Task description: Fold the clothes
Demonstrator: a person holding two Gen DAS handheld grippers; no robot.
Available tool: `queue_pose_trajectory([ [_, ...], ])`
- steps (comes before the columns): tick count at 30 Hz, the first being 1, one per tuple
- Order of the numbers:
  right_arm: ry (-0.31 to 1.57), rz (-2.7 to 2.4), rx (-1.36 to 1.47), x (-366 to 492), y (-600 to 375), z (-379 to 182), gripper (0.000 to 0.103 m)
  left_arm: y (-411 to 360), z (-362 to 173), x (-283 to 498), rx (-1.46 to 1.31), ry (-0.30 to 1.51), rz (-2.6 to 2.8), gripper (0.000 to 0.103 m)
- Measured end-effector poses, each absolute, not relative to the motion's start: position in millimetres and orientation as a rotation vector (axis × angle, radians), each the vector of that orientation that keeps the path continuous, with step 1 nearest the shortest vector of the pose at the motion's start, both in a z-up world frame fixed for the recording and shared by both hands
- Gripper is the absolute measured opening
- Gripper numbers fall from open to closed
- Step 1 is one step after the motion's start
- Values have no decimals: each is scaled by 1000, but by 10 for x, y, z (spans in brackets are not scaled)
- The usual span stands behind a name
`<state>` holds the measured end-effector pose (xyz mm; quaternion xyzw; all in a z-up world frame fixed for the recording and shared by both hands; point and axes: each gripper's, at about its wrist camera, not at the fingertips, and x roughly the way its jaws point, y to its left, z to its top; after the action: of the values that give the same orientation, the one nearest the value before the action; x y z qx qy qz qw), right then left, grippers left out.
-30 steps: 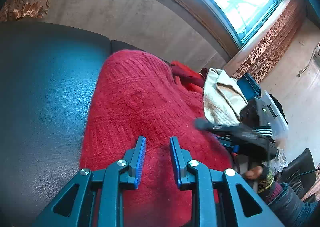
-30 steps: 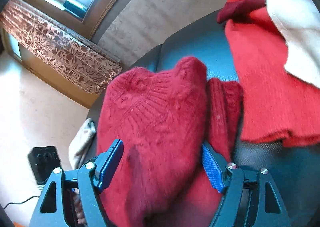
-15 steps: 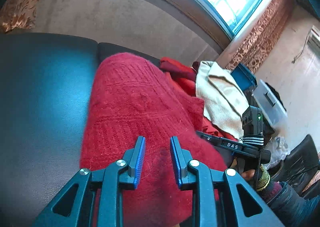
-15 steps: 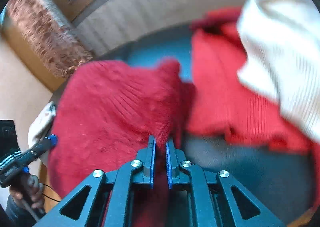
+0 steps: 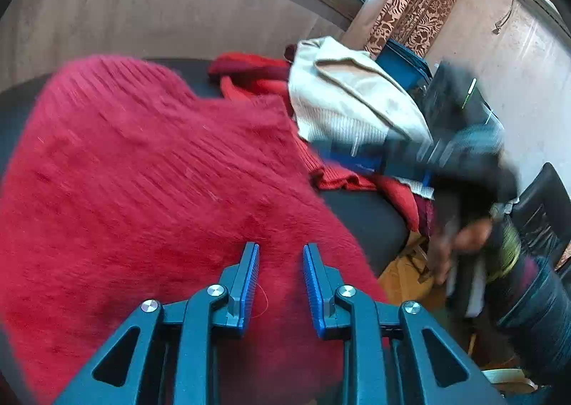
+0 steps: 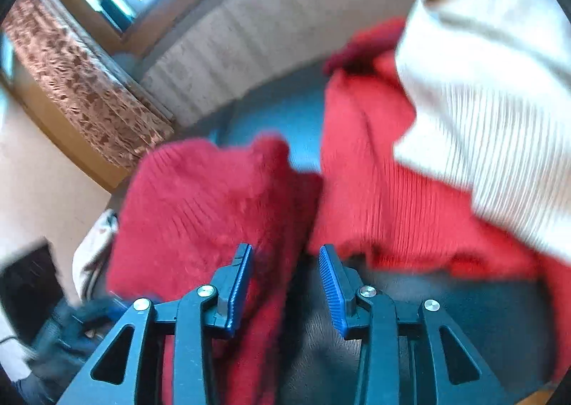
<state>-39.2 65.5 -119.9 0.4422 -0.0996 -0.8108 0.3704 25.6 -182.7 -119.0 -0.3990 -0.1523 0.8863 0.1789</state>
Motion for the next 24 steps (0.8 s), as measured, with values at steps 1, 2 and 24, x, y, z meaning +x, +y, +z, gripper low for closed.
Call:
queue_pose_trajectory([
  [1,-270,-2055,1102,-414,646,-1087,40,-1803,-1223,255,-1131,-436,2497,25],
  [2,-280,-2012,1074,-438,593,-978,40,-1779,-1257,253,-1134,-442,2489,25],
  [24,-89,-1890,1205,-744,-252,-1291,14,-2009,-1083,784,-1043,-326,2706,24],
])
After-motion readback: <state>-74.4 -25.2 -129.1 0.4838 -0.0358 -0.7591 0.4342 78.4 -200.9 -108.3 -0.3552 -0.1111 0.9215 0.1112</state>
